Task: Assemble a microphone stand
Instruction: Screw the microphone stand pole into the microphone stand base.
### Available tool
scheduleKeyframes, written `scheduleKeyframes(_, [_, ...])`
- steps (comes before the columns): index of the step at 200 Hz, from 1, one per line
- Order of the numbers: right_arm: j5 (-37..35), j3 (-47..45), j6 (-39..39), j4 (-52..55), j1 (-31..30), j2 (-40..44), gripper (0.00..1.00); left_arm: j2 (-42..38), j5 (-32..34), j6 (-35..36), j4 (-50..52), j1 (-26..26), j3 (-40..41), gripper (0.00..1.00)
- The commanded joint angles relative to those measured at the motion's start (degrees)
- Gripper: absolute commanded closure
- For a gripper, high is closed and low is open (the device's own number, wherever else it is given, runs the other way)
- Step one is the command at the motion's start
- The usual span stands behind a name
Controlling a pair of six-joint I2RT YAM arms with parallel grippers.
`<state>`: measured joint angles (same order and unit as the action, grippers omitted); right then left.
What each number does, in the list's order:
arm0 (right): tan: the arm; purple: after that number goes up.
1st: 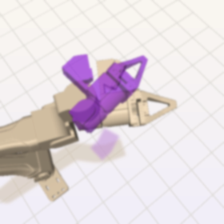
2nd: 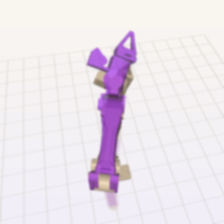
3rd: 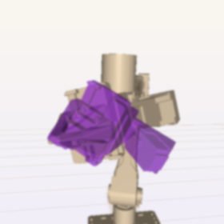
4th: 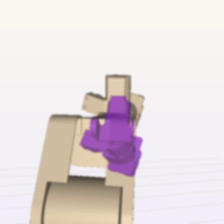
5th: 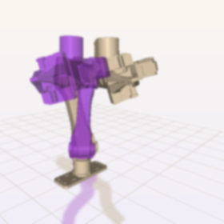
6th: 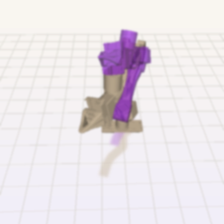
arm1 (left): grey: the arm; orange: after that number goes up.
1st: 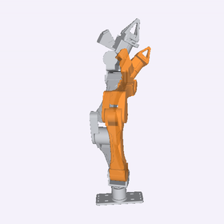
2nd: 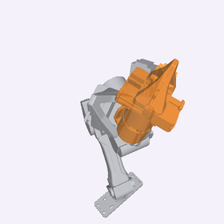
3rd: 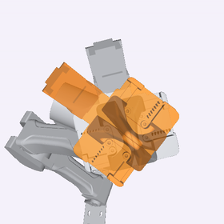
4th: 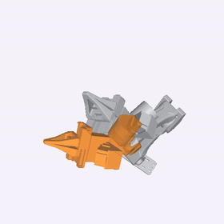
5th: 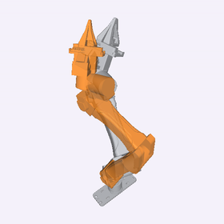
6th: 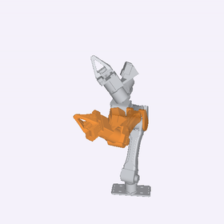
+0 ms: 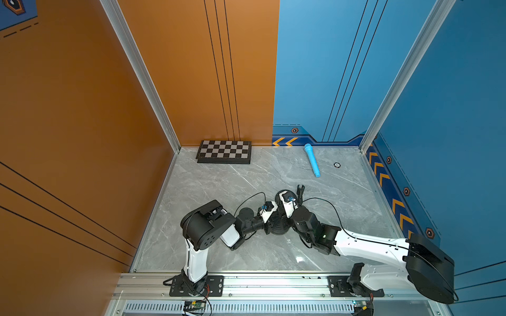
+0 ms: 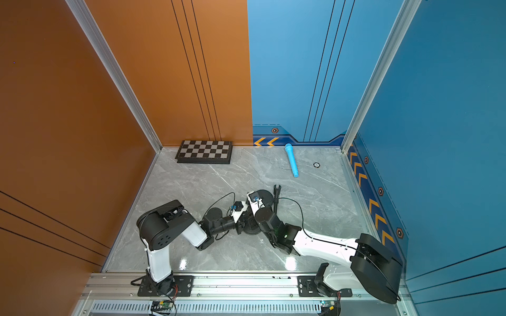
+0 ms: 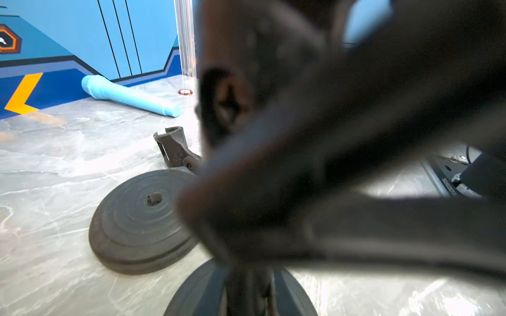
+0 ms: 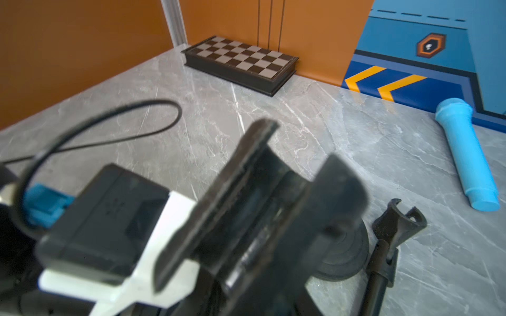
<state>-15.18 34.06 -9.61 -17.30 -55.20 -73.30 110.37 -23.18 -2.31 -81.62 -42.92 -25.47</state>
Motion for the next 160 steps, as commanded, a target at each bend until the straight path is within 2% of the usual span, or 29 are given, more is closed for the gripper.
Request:
scheduleKeyframes(1, [22.2,0.9,8.5,9.6,4.3,1.9,0.61,1.4,-4.6,0.3,0.7,-0.4,-0.8,0.93])
scheduleKeyframes(12, [28.9,1.3,11.8,11.3,7.4,3.3,0.6,1.6,-5.7,0.3,0.8,-0.2,-1.0,0.92])
scheduleKeyframes(39, [37.4,2.7,18.4,13.3,12.9,3.3,0.59,2.4,-7.3,0.3,0.7,-0.1,-1.2,0.9])
scheduleKeyframes(62, [41.0,5.5,22.8,15.6,14.5,1.6,0.59,2.8,-7.8,0.5,0.8,-0.1,-1.4,0.89])
scheduleKeyframes(82, [40.6,6.6,23.1,14.5,14.6,1.1,0.59,3.0,-8.1,0.5,0.8,-0.2,-1.7,0.88])
scheduleKeyframes(100, [37.7,7.0,22.8,13.2,16.3,1.0,0.65,3.2,-8.1,0.5,0.7,-0.2,-1.8,0.87])
scheduleKeyframes(122, [33.9,6.0,20.9,12.3,16.1,1.2,0.9,3.4,-7.9,0.4,0.8,-0.2,-1.9,0.86])
scheduleKeyframes(128, [31.7,5.3,19.6,11.4,15.7,1.4,0.94,3.4,-7.6,0.2,0.8,-0.1,-2.0,0.85])
scheduleKeyframes(137, [24.5,2.9,15.6,8.2,13.8,2.3,1.0,3.4,-7.2,-0.1,0.8,-0.1,-2.1,0.83])
scheduleKeyframes(149, [13.3,0.2,9.4,5.1,10.0,2.9,1.0,3.7,-6.8,-0.5,0.7,-0.2,-2.3,0.81])
scheduleKeyframes(160, [-0.2,-1.0,4.0,4.6,5.6,2.7,1.0,3.9,-6.2,-1.0,0.7,-0.4,-2.6,0.79])
